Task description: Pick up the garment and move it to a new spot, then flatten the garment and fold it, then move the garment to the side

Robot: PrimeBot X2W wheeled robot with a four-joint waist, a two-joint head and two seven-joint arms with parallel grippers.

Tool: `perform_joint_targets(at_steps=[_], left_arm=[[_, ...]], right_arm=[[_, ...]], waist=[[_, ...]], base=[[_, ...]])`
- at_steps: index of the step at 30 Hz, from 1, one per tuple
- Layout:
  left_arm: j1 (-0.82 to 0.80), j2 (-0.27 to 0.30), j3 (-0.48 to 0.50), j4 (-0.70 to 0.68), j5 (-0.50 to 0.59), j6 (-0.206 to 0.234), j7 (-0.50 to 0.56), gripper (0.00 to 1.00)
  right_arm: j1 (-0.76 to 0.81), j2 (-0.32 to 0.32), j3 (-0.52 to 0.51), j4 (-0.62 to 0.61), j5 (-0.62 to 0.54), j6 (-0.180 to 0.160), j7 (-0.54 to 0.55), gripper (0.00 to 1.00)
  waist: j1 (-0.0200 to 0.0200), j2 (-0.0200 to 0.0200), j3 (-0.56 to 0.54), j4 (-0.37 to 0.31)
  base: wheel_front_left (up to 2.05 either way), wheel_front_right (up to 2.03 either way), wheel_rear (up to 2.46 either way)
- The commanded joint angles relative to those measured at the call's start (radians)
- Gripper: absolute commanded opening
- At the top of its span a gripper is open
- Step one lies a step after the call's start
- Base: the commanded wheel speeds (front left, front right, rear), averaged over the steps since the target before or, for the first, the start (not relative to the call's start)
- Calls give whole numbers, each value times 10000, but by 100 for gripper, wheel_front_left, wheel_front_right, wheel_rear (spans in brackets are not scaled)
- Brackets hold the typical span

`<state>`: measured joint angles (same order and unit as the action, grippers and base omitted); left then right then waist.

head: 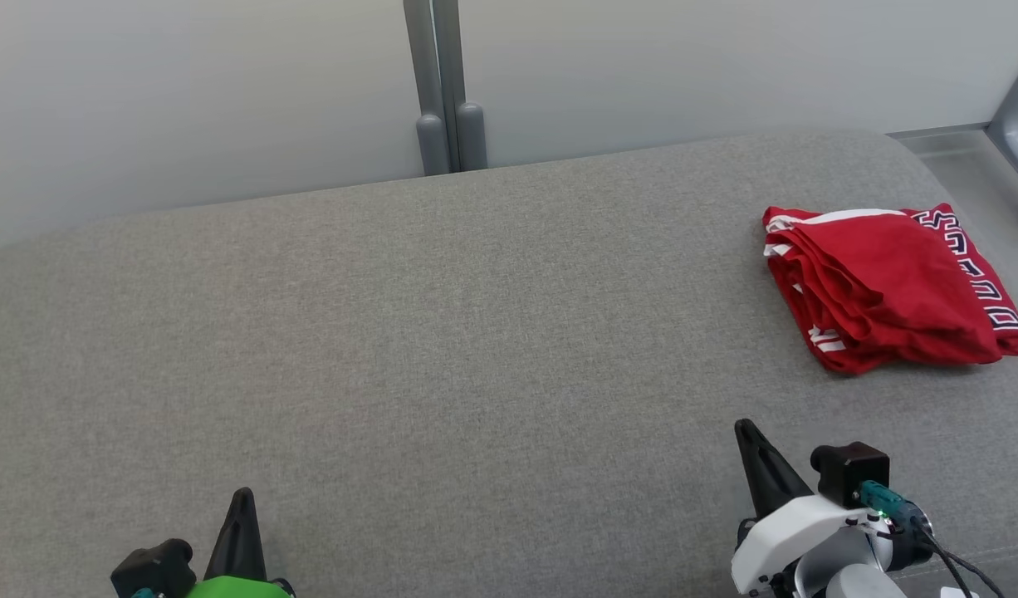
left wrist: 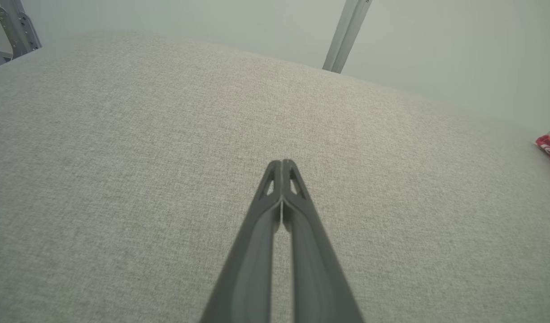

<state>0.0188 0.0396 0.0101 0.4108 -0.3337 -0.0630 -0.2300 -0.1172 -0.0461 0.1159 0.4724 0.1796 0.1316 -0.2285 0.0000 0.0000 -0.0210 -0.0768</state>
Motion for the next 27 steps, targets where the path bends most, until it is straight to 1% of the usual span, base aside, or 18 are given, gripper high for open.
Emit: perform_joint_targets(at_steps=[1, 4, 5, 9, 10, 27], left_arm=[[-238, 38, 76, -201, -495, -70, 85, 0], [-281, 42, 87, -278, -1037, -99, 198, 0], [-311, 45, 97, -326, -1384, -113, 272, 0], [-378, 50, 124, -412, -2056, -149, 426, 0], [-378, 50, 124, -412, -2056, -149, 426, 0], [-667, 71, 280, -676, -4575, -277, 1050, 0]], right_arm=[[-233, -13, -123, -244, 537, -1, 121, 0], [-230, -15, -221, -330, 1136, -1, 271, 0], [-230, -16, -285, -384, 1523, -2, 367, 0], [-234, -18, -412, -484, 2269, -2, 556, 0], [-234, -18, -412, -484, 2269, -2, 556, 0], [-280, -27, -921, -827, 5070, -4, 1296, 0]], waist=[[0, 0, 3, 12], [0, 0, 10, 31], [0, 0, 14, 44], [0, 0, 22, 70], [0, 0, 22, 70], [0, 0, 57, 179]], base=[[0, 0, 0], [0, 0, 0], [0, 0, 0], [0, 0, 0], [0, 0, 0], [0, 0, 0]])
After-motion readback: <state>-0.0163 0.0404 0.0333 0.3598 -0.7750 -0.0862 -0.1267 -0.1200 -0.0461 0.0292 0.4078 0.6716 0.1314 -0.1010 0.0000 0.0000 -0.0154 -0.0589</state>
